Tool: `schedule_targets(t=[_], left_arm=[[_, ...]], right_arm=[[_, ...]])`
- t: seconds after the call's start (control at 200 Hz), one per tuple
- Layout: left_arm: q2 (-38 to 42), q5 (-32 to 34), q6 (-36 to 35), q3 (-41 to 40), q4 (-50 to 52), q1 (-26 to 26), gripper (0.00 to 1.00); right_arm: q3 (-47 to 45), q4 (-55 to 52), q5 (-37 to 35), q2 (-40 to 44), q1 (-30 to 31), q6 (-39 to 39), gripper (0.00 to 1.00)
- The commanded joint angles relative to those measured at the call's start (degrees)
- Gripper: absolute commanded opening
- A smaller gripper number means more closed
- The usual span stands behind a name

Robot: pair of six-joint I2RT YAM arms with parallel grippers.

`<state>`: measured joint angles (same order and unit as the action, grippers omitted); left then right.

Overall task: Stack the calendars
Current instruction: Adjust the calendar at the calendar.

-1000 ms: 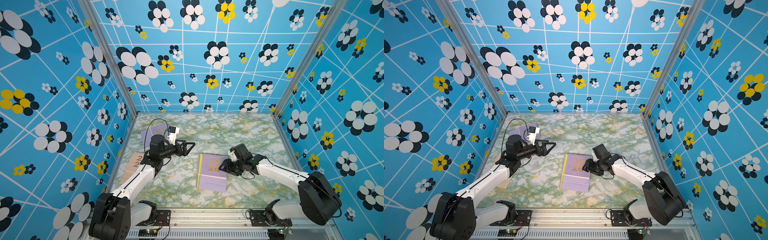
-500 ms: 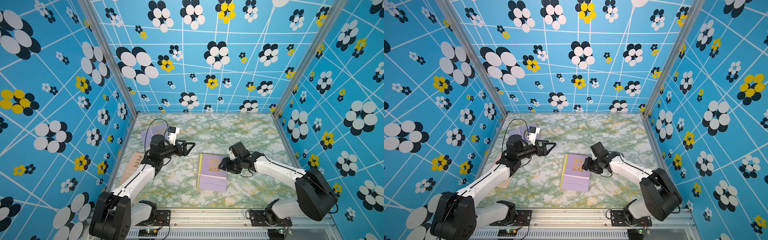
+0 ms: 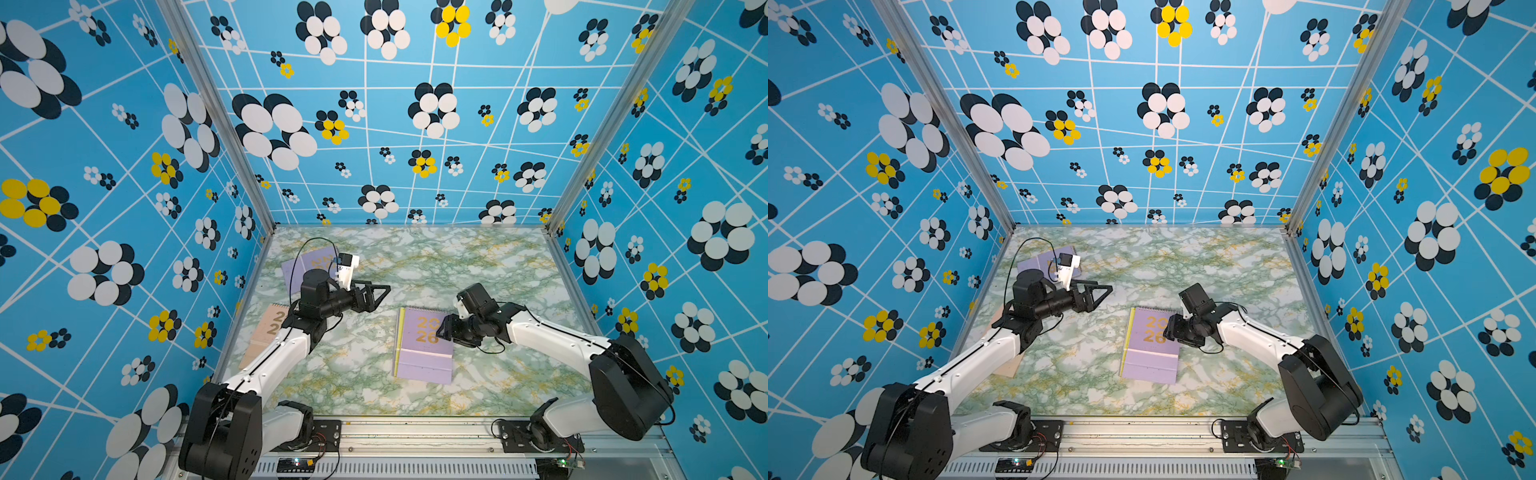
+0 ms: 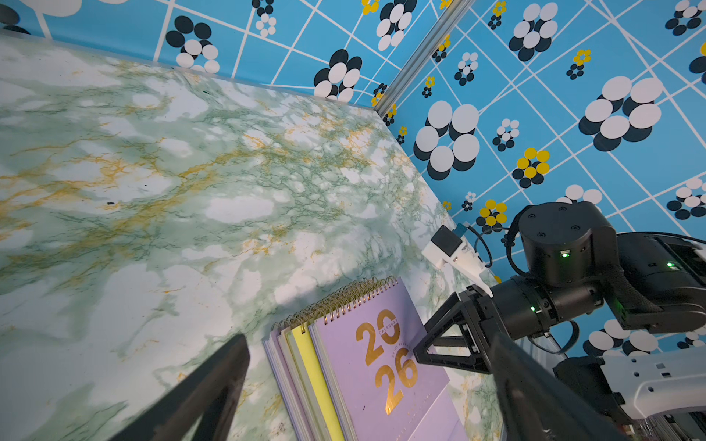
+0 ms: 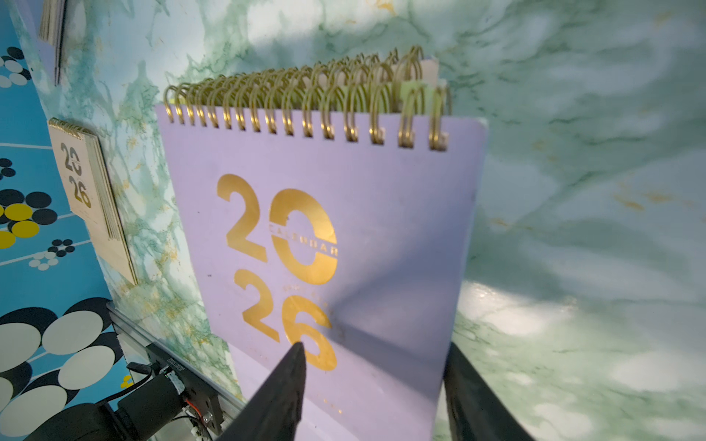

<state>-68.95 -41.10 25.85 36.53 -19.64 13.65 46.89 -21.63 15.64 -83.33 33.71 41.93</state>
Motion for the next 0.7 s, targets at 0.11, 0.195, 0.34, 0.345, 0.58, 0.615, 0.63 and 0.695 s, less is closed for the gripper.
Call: schedule_targets(t=[0.11, 0.195, 0.34, 0.345, 0.58, 0.615, 0.63, 0.695], left_arm=[[-0.41, -0.91, -1.16, 1.62, 0.04, 0.5, 1.0], [-0.44, -0.91, -1.15, 1.61, 0.04, 0.49, 1.0], [-0.53, -0.91, -1.22, 1.63, 0.04, 0.57, 1.0], [-0.55, -0.91, -1.19, 1.62, 0.04, 0.58, 1.0], [-0.51, -0.91, -1.31, 1.61, 0.13, 0.53, 1.0], [-0.5, -0.91, -1.25, 1.57, 0.13, 0.53, 1.0], [-0.49, -0.91, -1.32, 1.61, 0.13, 0.51, 0.99], [-0.5, -0.91, -1.32, 1.63, 0.13, 0.5, 1.0]], right_arm=[[2.66, 0.17, -0.87, -1.02, 0.67, -1.14, 0.58], [2.94, 0.03, -0.96, -1.21, 0.72, -1.26, 0.58], [3.29, -0.11, -1.14, -1.28, 0.83, -1.68, 0.58], [3.33, -0.14, -1.14, -1.3, 0.78, -1.68, 0.58], [3.29, -0.14, -1.14, -1.28, 1.05, -1.57, 0.59], [3.2, -0.15, -1.14, -1.39, 1.17, -1.5, 0.59], [3.2, -0.12, -1.09, -1.35, 1.13, -1.46, 0.59], [3.2, -0.06, -1.05, -1.48, 1.34, -1.17, 0.59]])
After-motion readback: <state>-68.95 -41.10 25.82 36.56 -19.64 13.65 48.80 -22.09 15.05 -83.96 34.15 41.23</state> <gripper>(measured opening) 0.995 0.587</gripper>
